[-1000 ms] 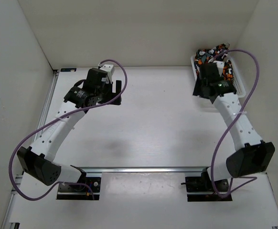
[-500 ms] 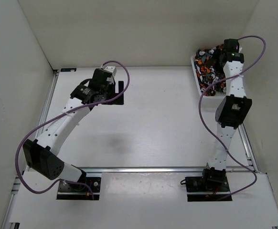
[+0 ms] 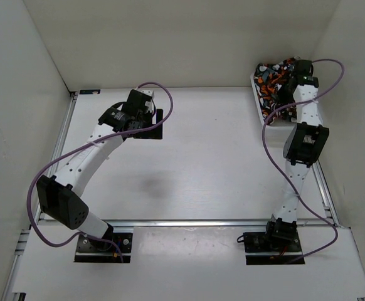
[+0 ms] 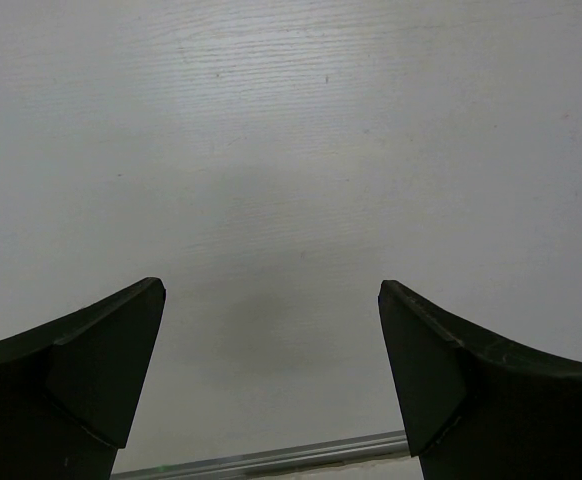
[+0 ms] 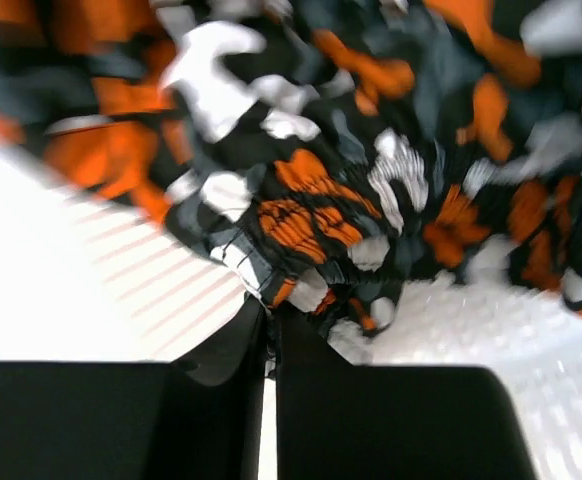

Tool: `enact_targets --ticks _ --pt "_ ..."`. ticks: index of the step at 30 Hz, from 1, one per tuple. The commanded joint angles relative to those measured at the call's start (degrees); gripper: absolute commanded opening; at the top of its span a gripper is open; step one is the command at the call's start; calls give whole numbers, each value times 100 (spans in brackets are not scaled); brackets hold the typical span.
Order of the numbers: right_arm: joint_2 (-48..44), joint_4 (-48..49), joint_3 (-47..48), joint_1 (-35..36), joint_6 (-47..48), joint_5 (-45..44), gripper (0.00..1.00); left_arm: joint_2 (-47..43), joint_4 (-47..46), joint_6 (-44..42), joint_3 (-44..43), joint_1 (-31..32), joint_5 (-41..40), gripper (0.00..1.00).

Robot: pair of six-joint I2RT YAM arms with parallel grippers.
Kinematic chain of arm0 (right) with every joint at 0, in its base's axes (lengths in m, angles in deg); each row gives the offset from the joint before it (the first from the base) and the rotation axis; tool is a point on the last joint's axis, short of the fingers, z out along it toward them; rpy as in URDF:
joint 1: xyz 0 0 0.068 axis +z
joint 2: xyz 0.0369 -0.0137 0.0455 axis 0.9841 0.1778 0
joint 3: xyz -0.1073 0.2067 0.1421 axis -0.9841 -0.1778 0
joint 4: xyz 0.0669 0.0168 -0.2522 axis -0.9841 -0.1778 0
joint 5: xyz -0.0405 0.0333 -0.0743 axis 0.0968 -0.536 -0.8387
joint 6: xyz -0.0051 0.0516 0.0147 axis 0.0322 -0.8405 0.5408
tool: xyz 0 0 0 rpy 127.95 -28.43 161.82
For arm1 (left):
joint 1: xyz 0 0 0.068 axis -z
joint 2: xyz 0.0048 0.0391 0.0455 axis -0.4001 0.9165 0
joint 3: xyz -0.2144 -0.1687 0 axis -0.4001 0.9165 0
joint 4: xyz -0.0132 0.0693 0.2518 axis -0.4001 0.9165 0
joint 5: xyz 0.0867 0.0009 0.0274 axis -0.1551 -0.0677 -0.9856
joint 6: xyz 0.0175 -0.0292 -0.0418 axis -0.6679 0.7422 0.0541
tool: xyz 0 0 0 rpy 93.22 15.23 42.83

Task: Fold and stack the shorts
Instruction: Grab the shorts from the pile, then move the shorts to the center of the board

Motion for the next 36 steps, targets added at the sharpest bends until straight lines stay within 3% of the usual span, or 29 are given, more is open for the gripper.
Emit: enact_targets --ticks 1,8,15,24,29,30,31,33,34,36 --pt "-1578 601 -15 57 73 211 0 -157 192 26 -271 27 22 100" --pt "-3827 601 46 347 293 1476 0 -763 263 289 -412 27 49 100" --pt "-4849 909 196 1442 -269 3312 0 -755 1070 544 -1061 -306 -549 100" --pt "-5333 1014 -856 3544 -32 2594 0 -1492 1484 1151 -1606 -2158 -559 100" --pt "-5035 1084 -1885 3819 196 2076 0 -1748 1432 1099 -1713 -2407 -400 100" --pt "-4930 1084 -2131 3819 362 1875 4 -1748 1353 1020 -1643 -2407 -313 100" --pt "-4651 1084 -2194 3819 468 1873 20 -1748 1292 950 -1520 -2407 -68 100" --pt "-4141 370 -1889 3556 679 2021 77 -1661 1221 775 -1336 -2407 406 100" --pt "-3581 -37 -1173 3477 750 2022 94 -1547 1221 660 -1100 -2407 853 100" --pt "-3295 -705 -772 3345 750 1795 100 -1494 1168 659 -748 -2407 1015 100"
